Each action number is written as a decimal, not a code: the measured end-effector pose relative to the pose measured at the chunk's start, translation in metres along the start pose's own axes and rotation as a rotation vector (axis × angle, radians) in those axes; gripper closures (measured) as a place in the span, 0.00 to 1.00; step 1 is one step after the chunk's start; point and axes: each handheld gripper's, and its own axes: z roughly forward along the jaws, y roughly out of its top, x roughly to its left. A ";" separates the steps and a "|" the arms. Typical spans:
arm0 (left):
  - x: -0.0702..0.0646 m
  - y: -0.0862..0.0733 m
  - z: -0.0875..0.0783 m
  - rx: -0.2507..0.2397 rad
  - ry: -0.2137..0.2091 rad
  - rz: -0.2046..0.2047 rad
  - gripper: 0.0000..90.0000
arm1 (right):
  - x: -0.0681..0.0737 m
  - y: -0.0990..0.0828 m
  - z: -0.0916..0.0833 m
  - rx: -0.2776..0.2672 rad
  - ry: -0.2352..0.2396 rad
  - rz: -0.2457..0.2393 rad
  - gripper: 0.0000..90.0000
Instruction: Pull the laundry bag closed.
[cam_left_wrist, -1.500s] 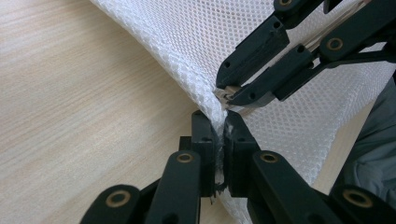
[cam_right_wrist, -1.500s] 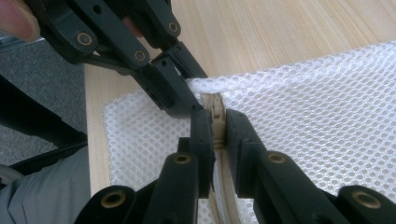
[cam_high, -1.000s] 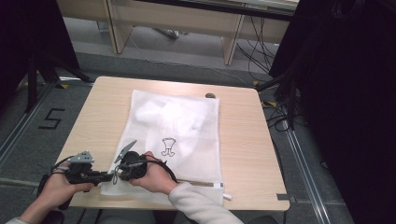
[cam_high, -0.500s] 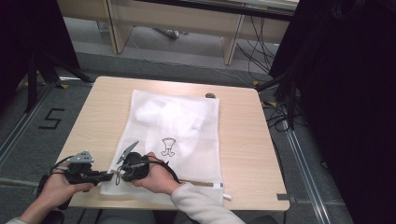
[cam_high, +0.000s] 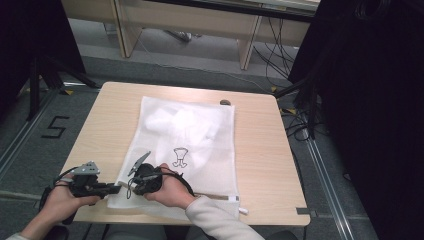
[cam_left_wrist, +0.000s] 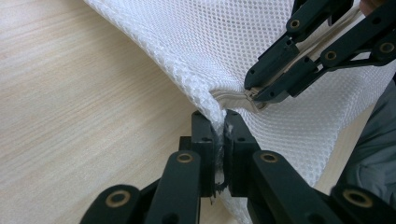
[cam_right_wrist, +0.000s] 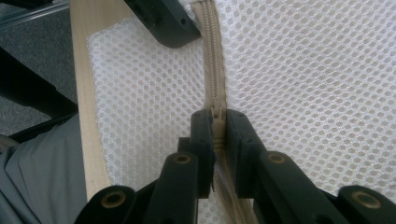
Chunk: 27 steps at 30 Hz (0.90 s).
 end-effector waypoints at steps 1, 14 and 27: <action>0.000 0.000 0.000 -0.004 0.004 0.002 0.93 | 0.000 0.000 -0.001 -0.003 -0.003 -0.002 0.92; 0.001 0.000 -0.001 0.014 -0.003 0.005 0.93 | -0.001 -0.008 -0.007 0.011 -0.014 0.010 0.92; 0.001 0.000 -0.001 0.017 -0.001 0.001 0.93 | -0.002 -0.011 -0.010 0.023 -0.013 0.009 0.92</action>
